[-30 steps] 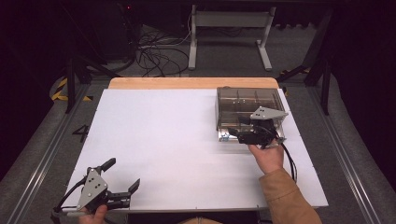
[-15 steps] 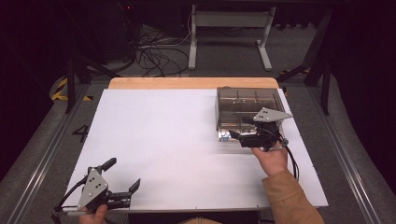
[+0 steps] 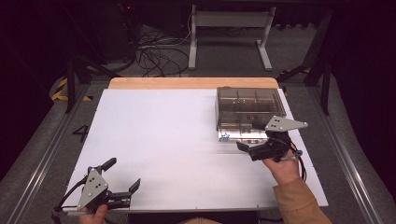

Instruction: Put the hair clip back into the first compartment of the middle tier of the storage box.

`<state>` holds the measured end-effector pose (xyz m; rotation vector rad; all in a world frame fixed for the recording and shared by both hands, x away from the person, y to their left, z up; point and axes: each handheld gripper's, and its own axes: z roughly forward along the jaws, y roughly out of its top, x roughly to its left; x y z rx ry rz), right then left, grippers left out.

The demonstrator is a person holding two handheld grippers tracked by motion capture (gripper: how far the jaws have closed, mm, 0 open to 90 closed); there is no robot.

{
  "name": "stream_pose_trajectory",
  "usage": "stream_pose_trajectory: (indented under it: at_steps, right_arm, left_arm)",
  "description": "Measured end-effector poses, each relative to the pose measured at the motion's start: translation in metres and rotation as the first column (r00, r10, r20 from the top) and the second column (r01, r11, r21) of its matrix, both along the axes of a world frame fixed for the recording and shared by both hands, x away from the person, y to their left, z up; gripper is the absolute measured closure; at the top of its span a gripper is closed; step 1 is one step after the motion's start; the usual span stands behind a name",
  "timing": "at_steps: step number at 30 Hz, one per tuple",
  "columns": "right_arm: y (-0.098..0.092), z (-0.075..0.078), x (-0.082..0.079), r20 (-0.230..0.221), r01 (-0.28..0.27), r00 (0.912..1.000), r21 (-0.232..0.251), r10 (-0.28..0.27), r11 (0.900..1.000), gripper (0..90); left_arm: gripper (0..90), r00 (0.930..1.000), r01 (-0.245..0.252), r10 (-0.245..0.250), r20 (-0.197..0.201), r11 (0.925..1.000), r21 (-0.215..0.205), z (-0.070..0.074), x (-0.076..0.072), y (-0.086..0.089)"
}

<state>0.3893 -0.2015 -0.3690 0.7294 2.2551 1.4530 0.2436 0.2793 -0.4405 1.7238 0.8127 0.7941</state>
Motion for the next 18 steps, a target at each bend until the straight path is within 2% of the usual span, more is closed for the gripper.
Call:
stream_pose_trajectory:
  at_steps: [7, 18]
  right_arm:
    - [-0.010, -0.006, -0.011, 0.005, -0.028, 0.9996, 0.017, 0.027, 0.999, 2.1]
    - [-0.017, -0.019, -0.025, 0.028, -0.057, 0.9980, 0.011, 0.056, 0.998, 0.4]
  left_arm:
    - [1.1, 1.0000, 0.002, -0.002, 0.000, 1.0000, 0.000, 0.000, 0.000, 0.000]
    - [1.1, 1.0000, 0.004, -0.004, -0.001, 1.0000, -0.001, 0.000, 0.000, 0.000]
